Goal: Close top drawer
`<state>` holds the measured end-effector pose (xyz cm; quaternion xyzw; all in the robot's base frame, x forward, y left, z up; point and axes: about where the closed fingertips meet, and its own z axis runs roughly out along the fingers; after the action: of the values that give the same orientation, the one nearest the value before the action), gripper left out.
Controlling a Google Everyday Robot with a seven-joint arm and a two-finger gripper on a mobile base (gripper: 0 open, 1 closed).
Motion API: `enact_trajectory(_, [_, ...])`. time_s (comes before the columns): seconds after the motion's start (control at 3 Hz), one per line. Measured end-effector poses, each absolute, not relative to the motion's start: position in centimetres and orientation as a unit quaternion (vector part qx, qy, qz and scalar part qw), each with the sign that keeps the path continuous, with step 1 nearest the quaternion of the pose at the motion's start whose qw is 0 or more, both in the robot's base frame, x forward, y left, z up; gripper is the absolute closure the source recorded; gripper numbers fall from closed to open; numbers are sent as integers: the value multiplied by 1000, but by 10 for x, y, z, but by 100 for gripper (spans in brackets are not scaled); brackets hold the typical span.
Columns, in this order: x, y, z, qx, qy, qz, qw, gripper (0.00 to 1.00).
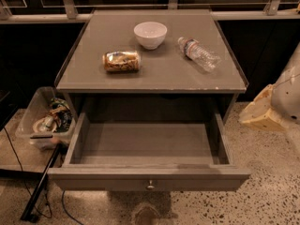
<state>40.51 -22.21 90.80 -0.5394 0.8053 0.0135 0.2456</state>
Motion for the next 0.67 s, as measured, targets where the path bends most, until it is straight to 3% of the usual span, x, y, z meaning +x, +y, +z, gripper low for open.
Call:
enact_trajectory(0.33, [405,-222,908,-540,805,14,245,100])
enact_trajectory(0.67, [395,-210,894,-543,805,24,237,100])
